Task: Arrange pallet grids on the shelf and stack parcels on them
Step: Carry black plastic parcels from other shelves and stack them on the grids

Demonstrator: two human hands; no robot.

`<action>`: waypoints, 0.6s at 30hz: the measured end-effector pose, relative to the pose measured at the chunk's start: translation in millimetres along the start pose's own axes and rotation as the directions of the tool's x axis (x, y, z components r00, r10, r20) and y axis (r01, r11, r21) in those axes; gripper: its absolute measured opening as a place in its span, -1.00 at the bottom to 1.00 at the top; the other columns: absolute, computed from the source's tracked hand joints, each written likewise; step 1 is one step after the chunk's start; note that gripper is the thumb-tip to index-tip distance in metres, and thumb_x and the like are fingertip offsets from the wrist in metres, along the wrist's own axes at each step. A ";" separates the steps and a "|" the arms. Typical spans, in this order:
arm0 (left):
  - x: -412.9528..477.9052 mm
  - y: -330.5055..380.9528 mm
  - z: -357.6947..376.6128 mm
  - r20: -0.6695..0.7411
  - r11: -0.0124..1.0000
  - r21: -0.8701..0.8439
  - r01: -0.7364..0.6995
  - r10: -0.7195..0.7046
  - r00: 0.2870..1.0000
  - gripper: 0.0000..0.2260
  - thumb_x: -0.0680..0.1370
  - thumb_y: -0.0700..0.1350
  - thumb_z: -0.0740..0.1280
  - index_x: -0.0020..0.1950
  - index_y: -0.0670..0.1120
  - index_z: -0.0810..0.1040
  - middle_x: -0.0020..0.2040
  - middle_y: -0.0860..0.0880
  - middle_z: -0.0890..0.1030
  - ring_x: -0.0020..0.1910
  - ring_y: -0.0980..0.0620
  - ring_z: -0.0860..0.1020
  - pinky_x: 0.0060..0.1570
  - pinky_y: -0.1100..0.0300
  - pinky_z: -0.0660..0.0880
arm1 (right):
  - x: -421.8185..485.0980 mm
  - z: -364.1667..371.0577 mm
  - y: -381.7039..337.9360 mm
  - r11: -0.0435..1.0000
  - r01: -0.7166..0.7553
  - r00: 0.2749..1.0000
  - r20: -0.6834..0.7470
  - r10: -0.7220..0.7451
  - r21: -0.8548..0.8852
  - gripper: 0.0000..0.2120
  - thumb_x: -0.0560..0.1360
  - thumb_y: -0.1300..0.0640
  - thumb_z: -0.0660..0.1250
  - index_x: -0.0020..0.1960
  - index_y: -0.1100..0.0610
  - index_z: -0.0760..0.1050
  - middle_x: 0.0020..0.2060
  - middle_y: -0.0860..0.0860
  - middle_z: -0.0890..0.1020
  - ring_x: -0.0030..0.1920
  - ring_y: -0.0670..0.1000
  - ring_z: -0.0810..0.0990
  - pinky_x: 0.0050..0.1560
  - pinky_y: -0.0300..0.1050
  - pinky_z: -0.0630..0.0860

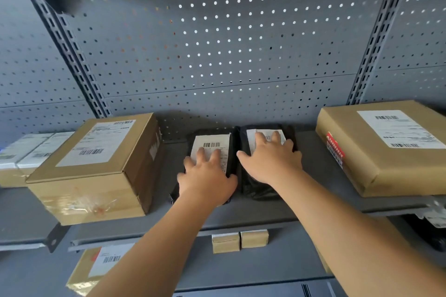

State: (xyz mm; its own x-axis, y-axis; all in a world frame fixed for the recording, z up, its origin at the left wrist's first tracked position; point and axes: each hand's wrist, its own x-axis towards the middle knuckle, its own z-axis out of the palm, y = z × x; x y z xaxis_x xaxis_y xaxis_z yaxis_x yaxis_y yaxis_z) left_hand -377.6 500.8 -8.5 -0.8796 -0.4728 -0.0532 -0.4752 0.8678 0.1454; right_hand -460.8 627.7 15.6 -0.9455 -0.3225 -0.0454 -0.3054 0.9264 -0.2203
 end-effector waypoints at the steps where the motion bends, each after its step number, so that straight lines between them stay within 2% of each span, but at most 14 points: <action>1: 2.8 -0.4 1.1 -0.006 1.000 0.002 0.002 -0.002 1.000 -0.31 0.52 0.31 0.18 0.59 0.12 0.07 0.60 -0.05 0.10 0.49 -0.29 0.15 0.30 -0.25 0.30 | 2.0 3.7 1.2 1.000 -0.007 1.000 0.003 0.007 -0.001 -0.28 0.51 -0.40 0.08 0.53 -0.03 0.18 0.53 0.16 0.18 0.41 0.32 0.23 0.27 0.27 0.33; 4: 11.1 -1.0 2.3 -0.024 1.000 -0.004 0.003 -0.003 1.000 -0.33 0.51 0.33 0.20 0.55 0.12 0.13 0.53 -0.08 0.18 0.40 -0.29 0.25 0.24 -0.24 0.35 | 4.8 10.0 4.7 1.000 -0.021 1.000 -0.015 0.021 0.015 -0.31 0.48 -0.38 0.14 0.49 -0.03 0.22 0.51 0.16 0.21 0.35 0.30 0.28 0.20 0.20 0.36; 9: 23.3 -2.0 0.5 -0.026 0.998 -0.055 0.038 -0.040 0.999 -0.33 0.50 0.43 0.16 0.50 0.13 0.17 0.48 -0.09 0.24 0.35 -0.29 0.34 0.21 -0.24 0.39 | 4.2 7.7 6.1 0.999 -0.040 0.999 0.021 0.039 0.015 -0.23 0.40 -0.41 0.22 0.49 -0.06 0.21 0.55 0.13 0.14 0.36 0.31 0.30 0.23 0.18 0.33; 15: 15.8 4.9 4.0 -0.048 0.998 0.005 0.062 -0.061 0.997 -0.35 0.54 0.35 0.13 0.56 0.13 0.10 0.51 -0.11 0.18 0.35 -0.31 0.32 0.27 -0.18 0.32 | -0.2 1.2 13.0 0.999 -0.024 0.999 0.049 0.023 0.025 -0.27 0.36 -0.36 0.29 0.44 -0.10 0.28 0.51 0.07 0.20 0.33 0.29 0.33 0.18 0.16 0.36; 18: 7.3 7.4 2.9 -0.042 0.997 0.013 0.081 -0.080 0.996 -0.35 0.52 0.35 0.16 0.55 0.13 0.13 0.50 -0.11 0.19 0.34 -0.31 0.33 0.25 -0.18 0.33 | -5.7 -0.7 16.6 1.000 0.002 0.999 0.049 -0.003 0.012 -0.29 0.37 -0.34 0.30 0.45 -0.09 0.29 0.48 0.06 0.25 0.31 0.28 0.34 0.15 0.16 0.38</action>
State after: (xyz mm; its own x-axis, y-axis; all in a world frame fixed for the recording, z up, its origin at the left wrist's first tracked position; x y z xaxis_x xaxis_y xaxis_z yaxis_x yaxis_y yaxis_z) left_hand -387.6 504.2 -10.7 -0.8369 -0.5468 -0.0231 -0.5449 0.8287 0.1280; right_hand -460.5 645.0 13.0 -0.9380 -0.3340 -0.0925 -0.3059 0.9233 -0.2324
